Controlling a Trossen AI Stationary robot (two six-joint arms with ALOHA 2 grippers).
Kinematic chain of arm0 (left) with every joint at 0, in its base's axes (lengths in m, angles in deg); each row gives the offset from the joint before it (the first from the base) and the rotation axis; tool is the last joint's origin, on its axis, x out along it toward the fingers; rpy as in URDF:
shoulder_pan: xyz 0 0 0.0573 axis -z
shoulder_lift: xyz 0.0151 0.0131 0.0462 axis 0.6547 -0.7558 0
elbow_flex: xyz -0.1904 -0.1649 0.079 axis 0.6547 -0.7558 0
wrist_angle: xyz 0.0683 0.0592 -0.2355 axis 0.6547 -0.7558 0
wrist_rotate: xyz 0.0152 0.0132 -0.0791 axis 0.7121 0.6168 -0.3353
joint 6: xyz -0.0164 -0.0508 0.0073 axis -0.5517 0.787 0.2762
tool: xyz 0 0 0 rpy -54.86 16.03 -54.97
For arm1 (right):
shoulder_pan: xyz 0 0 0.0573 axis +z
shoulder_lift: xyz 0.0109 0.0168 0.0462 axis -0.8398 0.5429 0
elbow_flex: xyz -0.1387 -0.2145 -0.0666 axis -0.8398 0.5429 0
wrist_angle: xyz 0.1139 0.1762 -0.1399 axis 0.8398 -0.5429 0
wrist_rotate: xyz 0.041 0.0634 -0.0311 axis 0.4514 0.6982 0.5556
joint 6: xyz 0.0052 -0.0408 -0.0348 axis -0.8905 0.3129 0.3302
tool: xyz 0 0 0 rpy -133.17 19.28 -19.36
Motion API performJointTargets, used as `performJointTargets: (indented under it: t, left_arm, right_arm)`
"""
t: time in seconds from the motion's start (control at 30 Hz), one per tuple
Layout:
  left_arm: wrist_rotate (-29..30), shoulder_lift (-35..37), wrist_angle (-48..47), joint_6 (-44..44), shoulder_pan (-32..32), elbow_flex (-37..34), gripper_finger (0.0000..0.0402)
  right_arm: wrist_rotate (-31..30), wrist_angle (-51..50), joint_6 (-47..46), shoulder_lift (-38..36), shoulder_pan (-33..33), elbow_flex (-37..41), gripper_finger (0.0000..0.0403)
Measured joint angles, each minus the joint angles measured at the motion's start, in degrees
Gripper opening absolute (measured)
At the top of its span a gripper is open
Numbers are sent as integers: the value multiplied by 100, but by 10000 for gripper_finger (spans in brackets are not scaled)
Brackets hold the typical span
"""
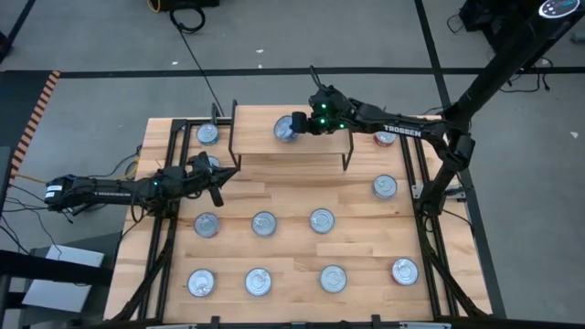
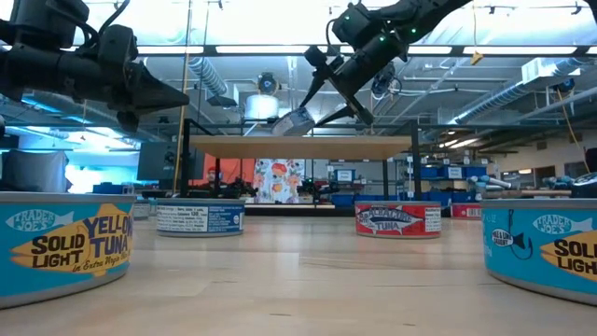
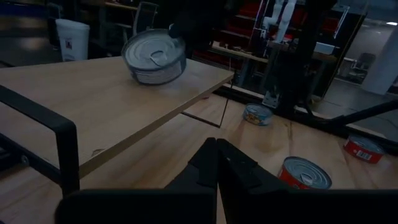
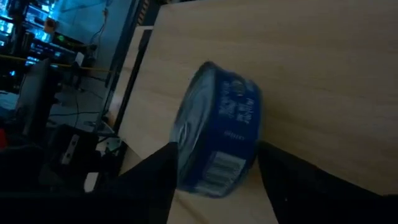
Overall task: Stack canned seafood by type on shelf
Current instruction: Put the middle right blue tuna can on the shelf
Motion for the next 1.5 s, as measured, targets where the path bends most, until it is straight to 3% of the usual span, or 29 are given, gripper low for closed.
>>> performJointTargets:
  t: [0.27, 0.43, 0.53, 0.73, 0.8, 1.2, 1.5]
  left_arm:
    - [1, 0, -4, 2, 0, 0, 7]
    - [1, 0, -4, 4, 0, 0, 7]
    - [1, -1, -7, 4, 0, 0, 7]
    - [33, 0, -7, 2, 0, 0, 7]
    - [44, -2, -4, 2, 0, 0, 7]
    - [112, -13, 8, 7, 0, -2, 7]
    - [145, -37, 2, 22, 0, -2, 7]
  right_arm:
    - [-65, -126, 263, -2, -106, -89, 243]
    - [-12, -325, 1165, -2, -119, -596, 228]
    - [-18, -556, 1888, -2, 54, -999, 184]
    - [-220, -697, 2714, -2, 330, -1252, 32]
    - [-226, -753, 2876, 13, 338, -1250, 11]
    - [-575, -954, 2924, 590, 517, -1246, 8]
    - [-675, -1265, 2981, 732, 265, -1246, 6]
